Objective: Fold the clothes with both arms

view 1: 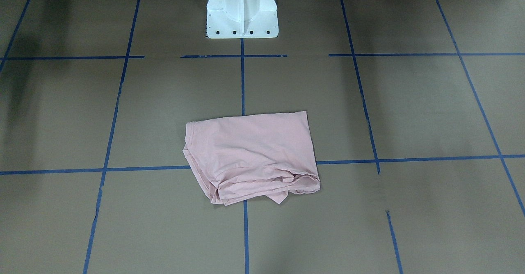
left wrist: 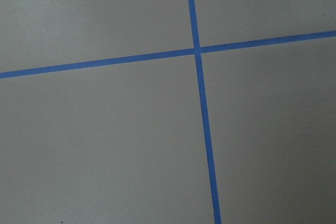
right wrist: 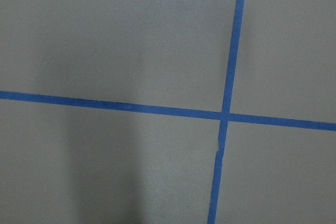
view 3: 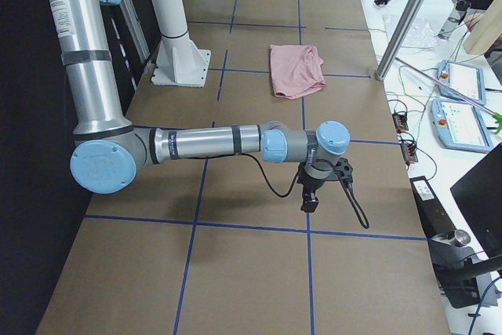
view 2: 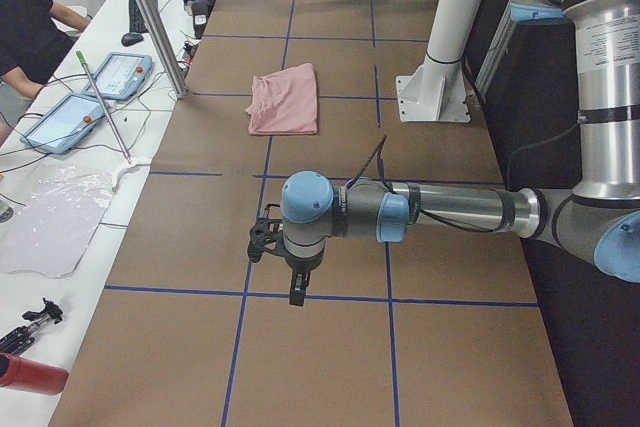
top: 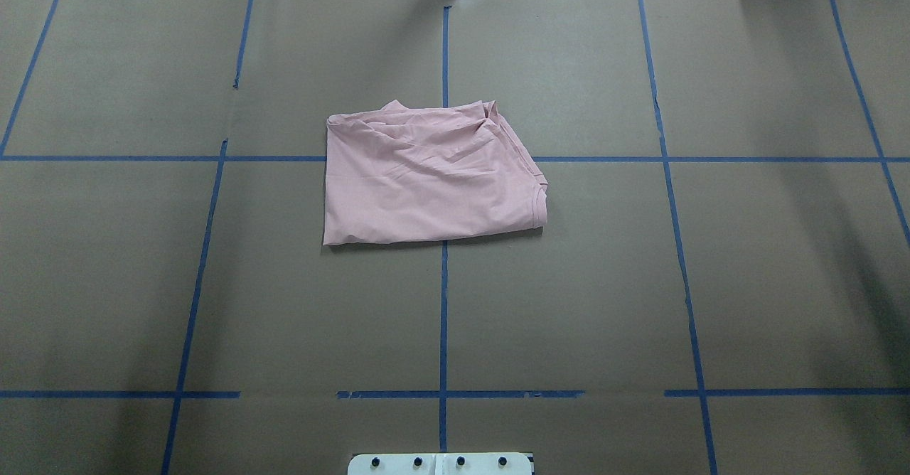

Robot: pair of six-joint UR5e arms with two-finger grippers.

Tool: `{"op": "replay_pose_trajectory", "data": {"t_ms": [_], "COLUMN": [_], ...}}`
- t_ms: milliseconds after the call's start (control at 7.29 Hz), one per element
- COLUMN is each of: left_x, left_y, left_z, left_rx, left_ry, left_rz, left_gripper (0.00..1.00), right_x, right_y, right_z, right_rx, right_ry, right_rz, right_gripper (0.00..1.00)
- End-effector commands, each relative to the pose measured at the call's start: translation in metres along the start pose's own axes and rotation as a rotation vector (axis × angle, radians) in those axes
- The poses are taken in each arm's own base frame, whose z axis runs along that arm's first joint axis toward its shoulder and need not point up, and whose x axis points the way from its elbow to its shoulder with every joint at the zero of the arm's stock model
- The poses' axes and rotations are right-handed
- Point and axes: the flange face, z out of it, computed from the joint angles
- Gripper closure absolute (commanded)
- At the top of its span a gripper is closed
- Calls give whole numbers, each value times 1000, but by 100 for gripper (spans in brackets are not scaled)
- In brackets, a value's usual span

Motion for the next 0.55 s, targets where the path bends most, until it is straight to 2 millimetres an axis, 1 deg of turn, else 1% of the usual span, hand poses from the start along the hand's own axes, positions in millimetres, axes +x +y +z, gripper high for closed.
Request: {"op": "replay_pose_trajectory", "data": {"t_ms": [0, 137, 411], "left_x": [5, 9, 11], "left_y": [-3, -5, -6], "left_z": [1, 0, 2], "left_rx": [6, 8, 4], "left_ry": [49, 59, 81], "left_rz": [3, 12, 7], "left_gripper": [0, 0, 0], "right_x": [-1, -1, -1], "right_y": [0, 0, 0], "right_z": [2, 2, 2], "right_rx": [-4, -4, -4], "right_ry": [0, 0, 2], "right_rz": [-2, 0, -2], "right_gripper": [0, 0, 0]}}
